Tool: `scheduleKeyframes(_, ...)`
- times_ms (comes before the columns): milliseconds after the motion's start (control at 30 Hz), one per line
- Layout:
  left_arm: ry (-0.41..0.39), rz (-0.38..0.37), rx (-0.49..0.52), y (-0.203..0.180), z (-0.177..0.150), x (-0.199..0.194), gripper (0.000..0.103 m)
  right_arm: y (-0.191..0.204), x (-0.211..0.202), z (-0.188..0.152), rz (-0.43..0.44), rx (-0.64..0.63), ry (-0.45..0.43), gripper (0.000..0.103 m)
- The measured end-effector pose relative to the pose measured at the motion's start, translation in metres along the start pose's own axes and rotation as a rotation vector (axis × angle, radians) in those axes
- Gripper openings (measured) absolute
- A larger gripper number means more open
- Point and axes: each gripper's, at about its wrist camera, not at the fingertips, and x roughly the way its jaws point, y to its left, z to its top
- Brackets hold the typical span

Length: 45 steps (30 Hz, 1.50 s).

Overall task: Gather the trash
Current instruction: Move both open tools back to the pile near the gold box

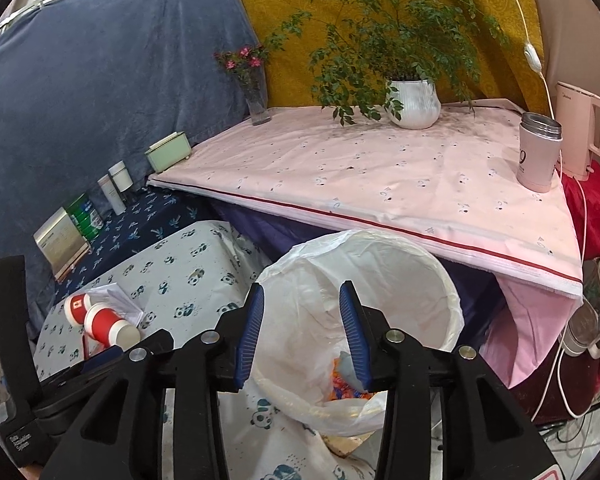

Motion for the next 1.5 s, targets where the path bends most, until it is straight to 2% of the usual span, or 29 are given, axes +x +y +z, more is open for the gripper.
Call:
scheduleKeyframes(700, -0.02, 0.15, -0.204, 0.135, -0.029, -0.043, 0.081, 0.105, -0.012, -0.042, 0.134, -0.146, 0.072, 0.04)
scheduleKeyframes(1033, -0.014, 0.191, -0.272, 0.182, -0.044, -0.053, 0.081, 0.154, -0.005, -0.065, 0.181, -0.212, 0.12, 0.04)
scheduleKeyframes(1500, 0.03, 0.211, -0.325, 0.229, -0.072, -0.052, 0.081, 0.196, 0.014, -0.093, 0.219, -0.279, 0.19, 0.04)
